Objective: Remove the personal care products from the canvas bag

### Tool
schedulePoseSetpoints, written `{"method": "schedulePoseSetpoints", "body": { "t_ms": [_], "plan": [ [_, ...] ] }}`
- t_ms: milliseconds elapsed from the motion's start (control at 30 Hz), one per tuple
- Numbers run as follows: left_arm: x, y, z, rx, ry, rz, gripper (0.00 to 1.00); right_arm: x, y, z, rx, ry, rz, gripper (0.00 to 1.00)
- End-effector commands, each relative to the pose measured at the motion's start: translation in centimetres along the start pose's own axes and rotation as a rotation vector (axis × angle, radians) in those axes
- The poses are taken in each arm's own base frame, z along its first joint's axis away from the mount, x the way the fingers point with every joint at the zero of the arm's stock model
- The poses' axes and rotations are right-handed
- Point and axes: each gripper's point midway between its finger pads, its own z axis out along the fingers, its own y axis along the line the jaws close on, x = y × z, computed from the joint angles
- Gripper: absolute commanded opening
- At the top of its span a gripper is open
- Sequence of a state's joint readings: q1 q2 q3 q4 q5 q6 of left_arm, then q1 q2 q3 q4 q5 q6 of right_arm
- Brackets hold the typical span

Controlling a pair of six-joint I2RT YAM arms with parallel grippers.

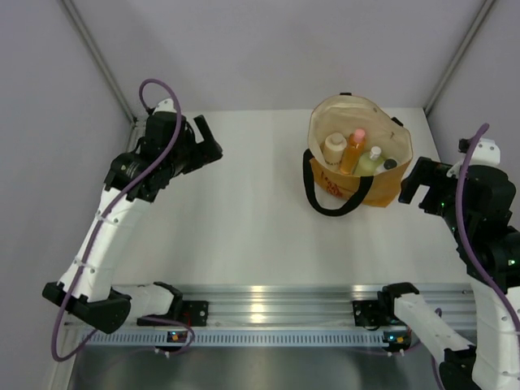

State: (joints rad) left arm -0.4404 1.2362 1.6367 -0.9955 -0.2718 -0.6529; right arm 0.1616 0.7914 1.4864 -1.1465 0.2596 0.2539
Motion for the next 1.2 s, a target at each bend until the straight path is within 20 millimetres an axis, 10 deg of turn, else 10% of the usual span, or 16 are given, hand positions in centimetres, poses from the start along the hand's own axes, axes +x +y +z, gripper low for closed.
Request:
{"method": "schedulePoseSetpoints", "body": {
  "t_ms": [0,333,600,900,1067,1167],
  "plan": [
    [-0.8,-5.7,0.7,0.214,0.027,-0.071,0.98,-1.0,1.2,-0.2,-0.064,-0.043,0.011,1.0],
    [4.0,-17.5,7.4,0.381,0.182,0.083,0.98,-0.3,3.3,-1.3,-0.198,-0.012,0.029,0.99],
    [7.5,-24.5,12.2,0.581,0.255,0.111,0.66,0.5,4.7,-3.2,-0.314,0.006,-0.005,1.0],
    [10.0,-26.4,15.0,0.622,0.324,0.077,0.57,1.6,4.9,-3.8,-0.343,0.036,-0.007,0.99],
    [11.7,-25.6,15.9,0.578,0.343,0.09,0.07,1.7,5.9,-3.4,-0.38,0.066,0.017,0.99],
    [14.0,-25.8,15.4,0.553,0.355,0.119,0.0,0.9,6.6,-2.5,-0.385,0.074,0.057,1.0]
  ]
}}
